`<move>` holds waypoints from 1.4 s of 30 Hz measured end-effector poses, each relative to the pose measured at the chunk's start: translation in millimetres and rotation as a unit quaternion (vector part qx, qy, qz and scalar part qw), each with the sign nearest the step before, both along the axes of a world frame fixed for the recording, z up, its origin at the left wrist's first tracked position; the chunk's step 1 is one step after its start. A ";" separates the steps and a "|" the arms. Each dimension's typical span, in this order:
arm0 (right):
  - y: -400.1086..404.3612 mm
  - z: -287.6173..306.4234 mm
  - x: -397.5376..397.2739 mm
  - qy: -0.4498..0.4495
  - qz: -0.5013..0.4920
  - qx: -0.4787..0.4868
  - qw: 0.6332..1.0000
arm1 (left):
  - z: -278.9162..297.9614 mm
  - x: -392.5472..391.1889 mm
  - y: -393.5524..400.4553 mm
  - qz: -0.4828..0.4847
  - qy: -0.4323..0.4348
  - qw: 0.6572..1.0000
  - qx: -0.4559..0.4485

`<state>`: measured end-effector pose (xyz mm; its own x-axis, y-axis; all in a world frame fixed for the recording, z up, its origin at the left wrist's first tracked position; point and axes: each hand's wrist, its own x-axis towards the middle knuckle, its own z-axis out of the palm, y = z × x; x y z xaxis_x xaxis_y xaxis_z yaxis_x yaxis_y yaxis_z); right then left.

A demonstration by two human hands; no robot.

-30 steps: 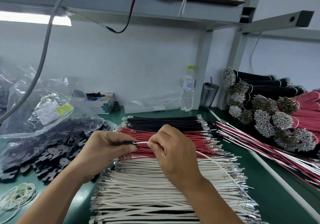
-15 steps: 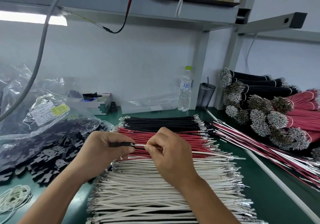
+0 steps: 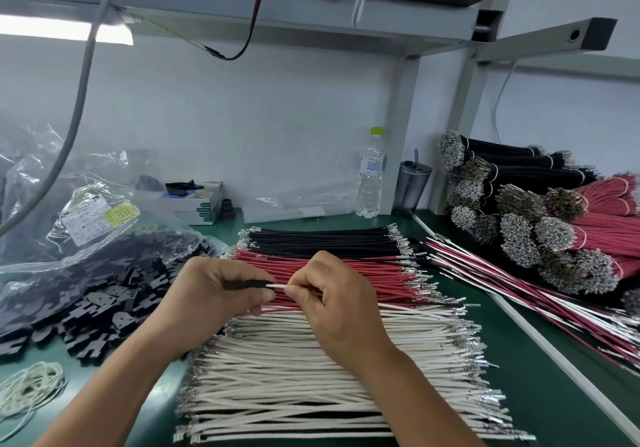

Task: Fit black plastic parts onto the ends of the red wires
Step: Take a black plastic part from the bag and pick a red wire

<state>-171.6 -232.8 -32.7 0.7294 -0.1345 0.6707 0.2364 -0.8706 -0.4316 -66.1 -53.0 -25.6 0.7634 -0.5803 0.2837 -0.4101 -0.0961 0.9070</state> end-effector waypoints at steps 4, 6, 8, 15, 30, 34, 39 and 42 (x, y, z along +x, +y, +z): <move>-2.9 1.4 0.7 -0.002 0.019 0.065 0.998 | 3.0 -3.6 -3.7 -0.009 0.034 0.998 -0.045; -2.1 2.6 1.4 -0.015 0.015 0.067 0.998 | 3.6 -4.1 -4.8 -0.001 0.032 0.998 -0.051; 2.1 2.7 2.5 -0.025 0.016 0.047 0.998 | 3.9 -3.7 -3.6 -0.007 0.032 0.998 -0.053; 1.4 4.5 1.2 -0.043 0.003 -0.013 0.999 | 1.4 -2.9 -3.6 -0.030 0.010 0.998 -0.060; -36.5 86.2 -10.5 -0.204 -0.055 0.068 0.975 | 5.8 21.8 17.9 0.031 0.040 0.988 -0.144; -90.3 153.8 -21.6 -0.336 -0.003 0.387 0.859 | -1.9 38.8 30.9 0.187 -0.011 0.980 -0.060; -191.9 156.3 -47.0 -0.250 -0.258 0.207 0.910 | -14.9 62.9 45.3 0.281 -0.225 0.894 0.269; -229.6 112.6 -54.6 0.065 -0.419 -0.080 0.902 | -20.2 69.0 46.1 0.237 -0.243 0.866 0.368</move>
